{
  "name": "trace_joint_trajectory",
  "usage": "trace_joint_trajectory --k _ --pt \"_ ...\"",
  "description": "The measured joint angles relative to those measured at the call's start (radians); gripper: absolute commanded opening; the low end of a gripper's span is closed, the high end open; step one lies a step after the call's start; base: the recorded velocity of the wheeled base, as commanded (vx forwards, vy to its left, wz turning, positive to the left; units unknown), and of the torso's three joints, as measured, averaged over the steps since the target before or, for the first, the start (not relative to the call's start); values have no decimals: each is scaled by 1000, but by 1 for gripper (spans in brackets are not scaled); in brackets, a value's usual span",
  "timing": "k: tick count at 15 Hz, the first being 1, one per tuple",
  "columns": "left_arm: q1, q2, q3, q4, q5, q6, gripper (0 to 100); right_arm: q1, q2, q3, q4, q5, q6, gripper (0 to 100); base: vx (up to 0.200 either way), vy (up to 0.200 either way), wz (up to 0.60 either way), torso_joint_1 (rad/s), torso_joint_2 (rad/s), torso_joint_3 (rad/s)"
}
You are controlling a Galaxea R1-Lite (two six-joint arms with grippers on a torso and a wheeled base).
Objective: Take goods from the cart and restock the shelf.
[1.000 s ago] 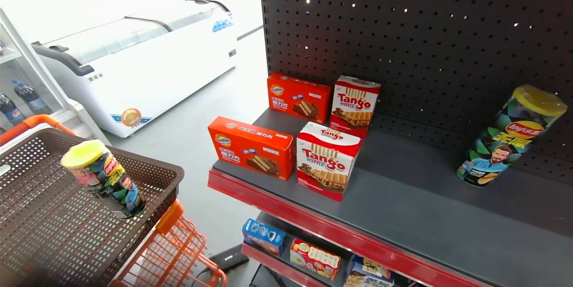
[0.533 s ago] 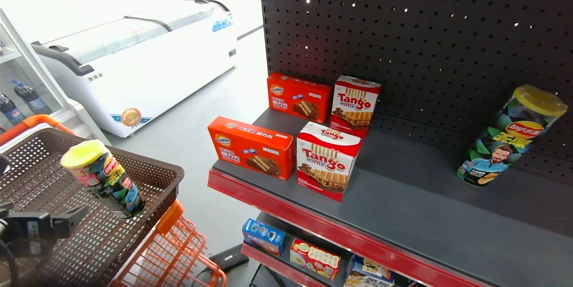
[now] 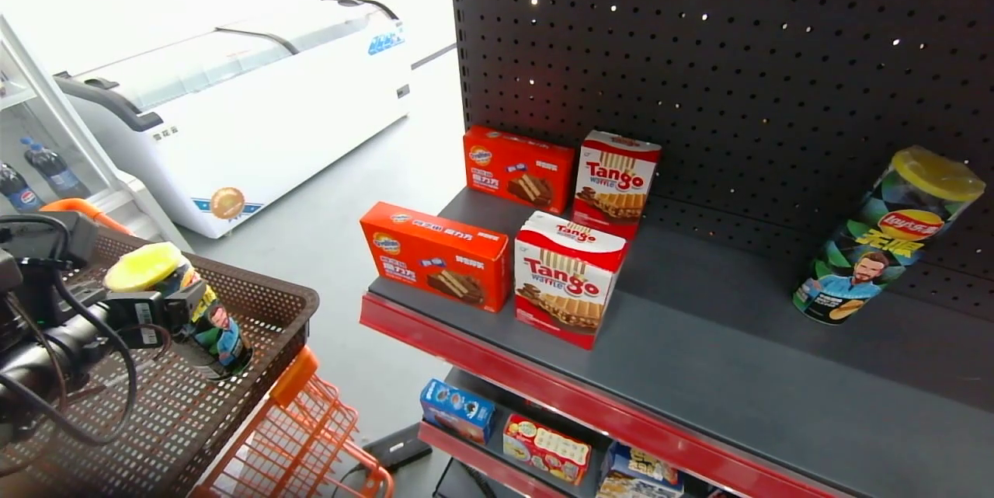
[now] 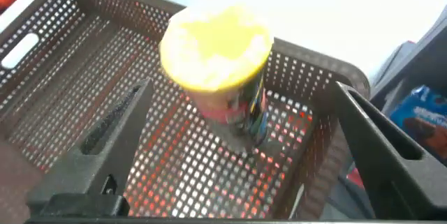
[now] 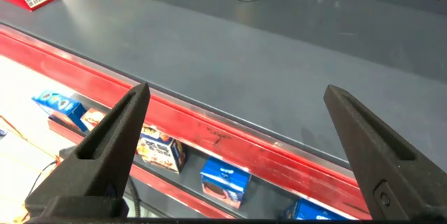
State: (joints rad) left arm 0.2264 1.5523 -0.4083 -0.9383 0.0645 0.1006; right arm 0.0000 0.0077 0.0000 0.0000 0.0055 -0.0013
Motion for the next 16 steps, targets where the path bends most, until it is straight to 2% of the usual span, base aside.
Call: trace_joint_trajectory --k 4,5,6,9,11,16 --pt "13 172 95 -375 -9 -5 100 0 0 0 0 0 0 100 0 0 0 0 0 0" --pt "31 210 119 -441 -11 8 100 0 0 0 0 0 0 100 0 0 0 0 0 0" --pt "46 240 137 -470 -11 22 100 0 0 0 0 0 0 100 0 0 0 0 0 0" --pt "73 321 145 -540 -16 29 100 0 0 0 0 0 0 100 0 0 0 0 0 0" --pt "79 368 141 -554 -29 25 100 0 0 0 0 0 0 100 0 0 0 0 0 0" --pt "101 482 52 -546 -66 16 100 0 0 0 0 0 0 100 0 0 0 0 0 0"
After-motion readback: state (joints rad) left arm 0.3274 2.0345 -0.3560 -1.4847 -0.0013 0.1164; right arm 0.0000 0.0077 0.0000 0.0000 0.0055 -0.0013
